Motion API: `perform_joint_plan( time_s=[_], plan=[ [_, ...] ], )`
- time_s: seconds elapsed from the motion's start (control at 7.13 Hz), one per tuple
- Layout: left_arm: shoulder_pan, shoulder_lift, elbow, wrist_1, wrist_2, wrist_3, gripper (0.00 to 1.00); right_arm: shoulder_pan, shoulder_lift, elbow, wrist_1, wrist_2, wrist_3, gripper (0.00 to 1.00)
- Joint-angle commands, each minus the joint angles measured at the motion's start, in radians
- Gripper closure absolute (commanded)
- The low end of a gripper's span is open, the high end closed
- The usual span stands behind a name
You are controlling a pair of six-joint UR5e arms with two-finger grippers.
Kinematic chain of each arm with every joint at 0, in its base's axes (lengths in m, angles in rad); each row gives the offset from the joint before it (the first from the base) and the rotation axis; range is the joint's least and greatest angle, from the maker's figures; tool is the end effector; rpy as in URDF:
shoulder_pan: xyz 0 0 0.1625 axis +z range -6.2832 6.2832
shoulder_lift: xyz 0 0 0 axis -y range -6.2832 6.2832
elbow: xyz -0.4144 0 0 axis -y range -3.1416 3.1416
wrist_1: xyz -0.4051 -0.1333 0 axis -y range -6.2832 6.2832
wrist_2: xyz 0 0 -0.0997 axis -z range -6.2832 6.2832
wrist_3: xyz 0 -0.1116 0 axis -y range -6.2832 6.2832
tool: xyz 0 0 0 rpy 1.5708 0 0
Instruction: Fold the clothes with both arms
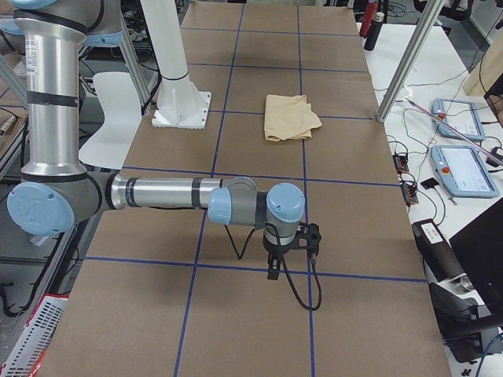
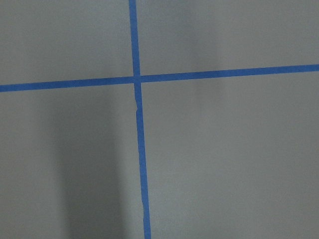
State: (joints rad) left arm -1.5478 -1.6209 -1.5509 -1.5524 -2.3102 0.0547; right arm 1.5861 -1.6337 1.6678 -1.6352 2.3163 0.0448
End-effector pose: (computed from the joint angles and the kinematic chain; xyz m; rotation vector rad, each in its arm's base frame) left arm -0.0460 -0.5275 0.6454 0.0230 0.7393 0.0785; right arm 0.0649 -0.4750 0.6473 -0.0399 -0.7451 0.0686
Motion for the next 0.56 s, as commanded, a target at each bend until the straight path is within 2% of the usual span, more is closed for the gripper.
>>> perform_joint_plan(
  time_s=[0.0,0.42],
  plan=[
    [0.0,-0.001,0.0,0.0,0.0,0.002,0.0,0.0,0.0,0.0,0.0,0.0,0.001,0.0],
    [0.0,-0.001,0.0,0.0,0.0,0.004,0.0,0.0,0.0,0.0,0.0,0.002,0.0,0.0]
  ],
)
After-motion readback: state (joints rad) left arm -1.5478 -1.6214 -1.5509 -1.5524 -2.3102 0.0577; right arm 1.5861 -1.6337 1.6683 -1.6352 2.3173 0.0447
